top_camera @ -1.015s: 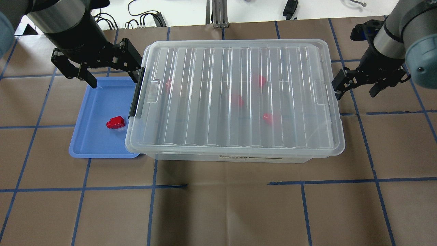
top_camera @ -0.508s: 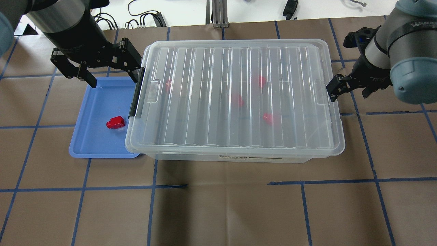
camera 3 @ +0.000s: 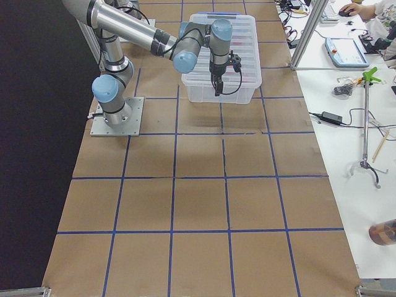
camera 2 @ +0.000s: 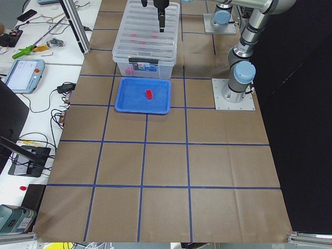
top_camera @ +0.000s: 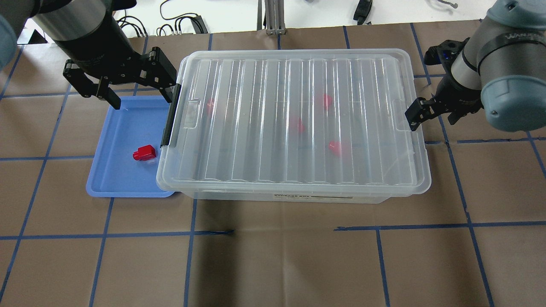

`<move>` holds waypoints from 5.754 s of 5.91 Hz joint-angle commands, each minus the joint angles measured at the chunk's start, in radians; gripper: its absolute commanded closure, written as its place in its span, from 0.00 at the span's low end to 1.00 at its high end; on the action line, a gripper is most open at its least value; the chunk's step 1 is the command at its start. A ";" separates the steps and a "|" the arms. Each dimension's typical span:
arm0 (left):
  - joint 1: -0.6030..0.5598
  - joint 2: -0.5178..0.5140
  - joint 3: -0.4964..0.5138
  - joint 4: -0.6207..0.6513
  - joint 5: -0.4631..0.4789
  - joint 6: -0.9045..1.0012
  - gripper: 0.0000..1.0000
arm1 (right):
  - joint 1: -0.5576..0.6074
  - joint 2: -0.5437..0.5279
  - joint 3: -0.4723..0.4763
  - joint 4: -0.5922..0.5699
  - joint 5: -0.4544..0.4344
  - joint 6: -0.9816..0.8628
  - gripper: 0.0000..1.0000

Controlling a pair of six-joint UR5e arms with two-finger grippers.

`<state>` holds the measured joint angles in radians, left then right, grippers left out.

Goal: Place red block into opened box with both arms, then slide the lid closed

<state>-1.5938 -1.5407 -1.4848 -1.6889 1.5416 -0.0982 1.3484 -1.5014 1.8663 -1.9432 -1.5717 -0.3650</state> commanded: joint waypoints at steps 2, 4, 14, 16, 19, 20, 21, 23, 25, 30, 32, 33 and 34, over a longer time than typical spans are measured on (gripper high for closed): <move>0.000 0.001 0.000 0.000 0.000 0.000 0.02 | -0.014 0.007 0.001 -0.033 -0.013 -0.068 0.00; 0.000 0.001 -0.003 0.000 0.000 0.002 0.02 | -0.055 0.007 0.002 -0.042 -0.027 -0.084 0.00; 0.270 -0.016 -0.184 0.169 0.002 1.536 0.02 | -0.379 0.007 -0.010 -0.043 -0.027 -0.340 0.00; 0.314 -0.056 -0.302 0.375 0.040 1.849 0.02 | -0.382 0.007 -0.018 -0.043 -0.034 -0.344 0.00; 0.342 -0.195 -0.390 0.559 0.031 1.918 0.04 | -0.405 -0.013 -0.025 -0.028 -0.042 -0.328 0.00; 0.342 -0.261 -0.388 0.602 0.029 1.921 0.03 | -0.393 -0.042 -0.038 -0.013 -0.047 -0.262 0.00; 0.341 -0.312 -0.393 0.645 0.029 1.919 0.03 | -0.358 -0.077 -0.070 0.060 -0.038 -0.212 0.00; 0.338 -0.354 -0.396 0.658 0.029 1.855 0.03 | -0.206 -0.089 -0.207 0.249 -0.034 -0.027 0.00; 0.328 -0.401 -0.397 0.699 0.029 1.833 0.03 | -0.009 -0.089 -0.332 0.398 0.037 0.223 0.00; 0.318 -0.428 -0.402 0.735 0.031 1.838 0.93 | 0.264 -0.072 -0.394 0.458 0.042 0.514 0.00; 0.308 -0.345 -0.356 0.677 0.037 1.862 0.98 | 0.261 -0.060 -0.395 0.455 0.041 0.505 0.00; 0.305 -0.287 -0.266 0.478 0.040 1.888 0.98 | 0.255 -0.054 -0.400 0.454 0.035 0.503 0.00; 0.272 -0.233 -0.180 0.310 0.037 1.879 0.98 | 0.253 -0.054 -0.400 0.452 0.030 0.502 0.00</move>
<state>-1.2977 -1.8278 -1.7468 -1.2149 1.5795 1.7804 1.6041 -1.5576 1.4677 -1.4894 -1.5369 0.1385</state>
